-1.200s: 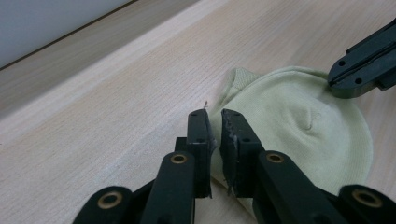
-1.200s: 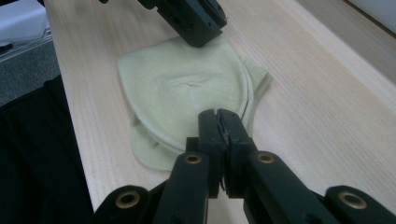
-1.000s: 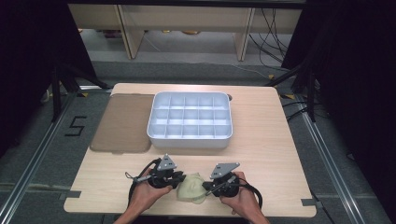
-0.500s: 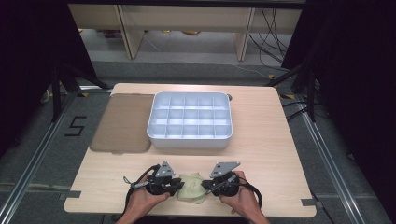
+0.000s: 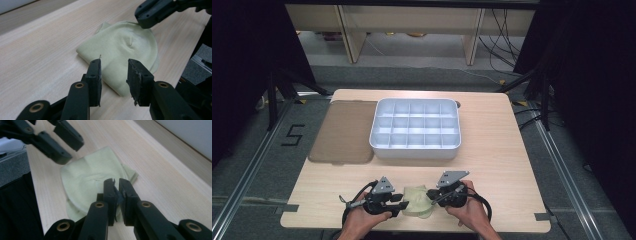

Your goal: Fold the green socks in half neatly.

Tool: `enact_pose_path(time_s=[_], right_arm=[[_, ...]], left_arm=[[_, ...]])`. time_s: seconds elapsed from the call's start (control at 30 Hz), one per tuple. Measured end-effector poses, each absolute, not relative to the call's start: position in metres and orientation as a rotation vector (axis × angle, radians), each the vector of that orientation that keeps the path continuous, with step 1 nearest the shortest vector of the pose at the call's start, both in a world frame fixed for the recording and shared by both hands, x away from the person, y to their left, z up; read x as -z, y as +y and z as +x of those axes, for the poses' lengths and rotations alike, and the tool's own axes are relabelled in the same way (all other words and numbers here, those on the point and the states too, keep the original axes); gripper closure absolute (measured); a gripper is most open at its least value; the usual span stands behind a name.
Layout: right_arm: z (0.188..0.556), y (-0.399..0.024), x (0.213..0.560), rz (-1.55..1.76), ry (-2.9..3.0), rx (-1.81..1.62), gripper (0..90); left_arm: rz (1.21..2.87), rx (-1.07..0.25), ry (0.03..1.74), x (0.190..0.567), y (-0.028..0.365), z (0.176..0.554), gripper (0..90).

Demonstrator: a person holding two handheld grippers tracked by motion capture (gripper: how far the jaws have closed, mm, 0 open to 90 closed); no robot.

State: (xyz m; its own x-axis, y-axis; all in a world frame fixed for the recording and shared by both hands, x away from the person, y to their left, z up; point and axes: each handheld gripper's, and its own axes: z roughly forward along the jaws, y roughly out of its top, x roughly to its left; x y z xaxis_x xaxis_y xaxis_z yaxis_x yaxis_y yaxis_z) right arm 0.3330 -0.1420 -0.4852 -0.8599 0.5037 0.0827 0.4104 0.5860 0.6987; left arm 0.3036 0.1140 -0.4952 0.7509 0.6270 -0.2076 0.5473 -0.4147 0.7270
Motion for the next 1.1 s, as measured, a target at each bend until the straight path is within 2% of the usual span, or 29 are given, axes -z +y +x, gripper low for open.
enact_pose_path(time_s=[0.17, 0.53, 0.8, 0.97, 1.1], right_arm=[[0.338, -0.139, 0.487, 0.784, 2.676, -1.124, 83.6], [0.337, -0.134, 0.492, 0.772, 2.722, -1.036, 84.0], [0.331, -0.132, 0.496, 0.737, 2.732, -1.017, 83.8], [0.327, -0.132, 0.496, 0.714, 2.731, -1.001, 83.5], [0.325, -0.132, 0.496, 0.725, 2.724, -1.001, 83.1]], left_arm=[[2.107, -0.109, 0.93, 0.497, 0.119, 0.3, 57.6], [2.074, 0.01, 1.028, 0.503, 0.119, 0.306, 50.9], [2.121, 0.034, 1.047, 0.506, 0.112, 0.311, 49.6], [2.127, 0.026, 1.042, 0.507, 0.109, 0.313, 53.1], [2.151, 0.015, 1.003, 0.508, 0.105, 0.313, 64.0]])
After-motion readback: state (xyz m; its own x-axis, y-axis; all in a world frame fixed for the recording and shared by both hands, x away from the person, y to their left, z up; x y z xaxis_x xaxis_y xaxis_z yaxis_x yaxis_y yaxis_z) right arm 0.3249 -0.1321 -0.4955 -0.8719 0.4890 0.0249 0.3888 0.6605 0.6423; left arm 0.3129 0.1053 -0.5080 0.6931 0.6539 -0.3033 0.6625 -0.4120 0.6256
